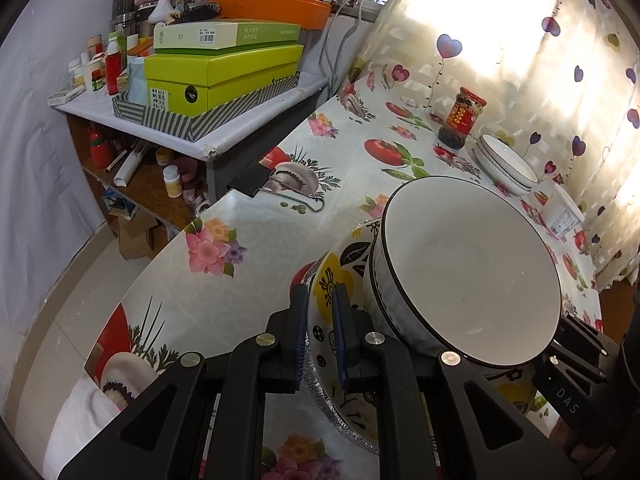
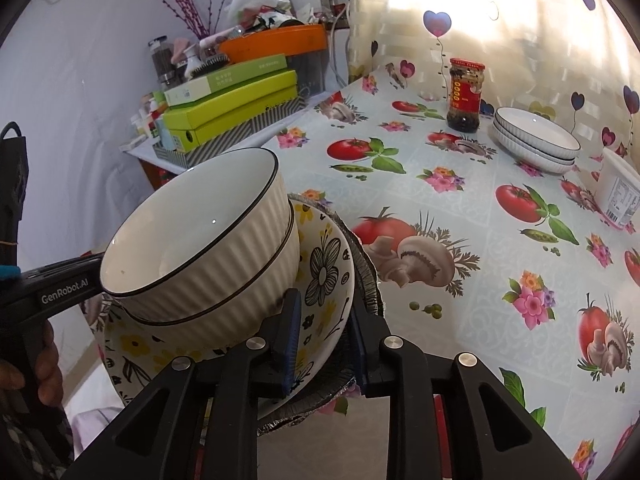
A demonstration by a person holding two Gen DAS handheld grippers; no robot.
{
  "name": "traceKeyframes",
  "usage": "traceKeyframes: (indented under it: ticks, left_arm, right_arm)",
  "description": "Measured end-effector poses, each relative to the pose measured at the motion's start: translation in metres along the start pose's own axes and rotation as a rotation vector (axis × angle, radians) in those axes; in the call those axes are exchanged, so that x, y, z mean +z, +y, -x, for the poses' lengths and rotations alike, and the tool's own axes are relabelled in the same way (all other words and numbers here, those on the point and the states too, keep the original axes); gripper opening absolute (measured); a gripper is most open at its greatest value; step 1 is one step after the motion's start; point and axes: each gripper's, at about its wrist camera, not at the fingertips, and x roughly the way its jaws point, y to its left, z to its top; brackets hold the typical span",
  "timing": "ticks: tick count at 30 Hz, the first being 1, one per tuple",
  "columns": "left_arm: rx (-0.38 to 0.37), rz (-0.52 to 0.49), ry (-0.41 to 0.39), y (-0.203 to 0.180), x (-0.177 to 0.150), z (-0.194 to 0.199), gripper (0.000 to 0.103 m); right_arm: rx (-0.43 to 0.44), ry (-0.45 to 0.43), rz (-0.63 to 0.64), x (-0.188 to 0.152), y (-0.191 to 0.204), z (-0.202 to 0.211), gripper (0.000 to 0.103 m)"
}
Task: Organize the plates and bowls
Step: 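Lower the floral plate onto the foil pan stack and open both tools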
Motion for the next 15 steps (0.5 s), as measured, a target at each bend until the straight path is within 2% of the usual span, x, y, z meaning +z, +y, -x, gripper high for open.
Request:
traceKeyframes:
  ticks: [7, 15]
  left_arm:
    - [-0.008, -0.009, -0.039, 0.000, 0.002, 0.011, 0.014]
    - [-0.009, -0.014, -0.043, -0.002, 0.000, 0.017, 0.014]
  right_arm:
    - [0.000, 0.001, -0.004, 0.000, 0.000, 0.000, 0.022]
    - [0.012, 0.008, -0.029, -0.001, -0.004, 0.003, 0.022]
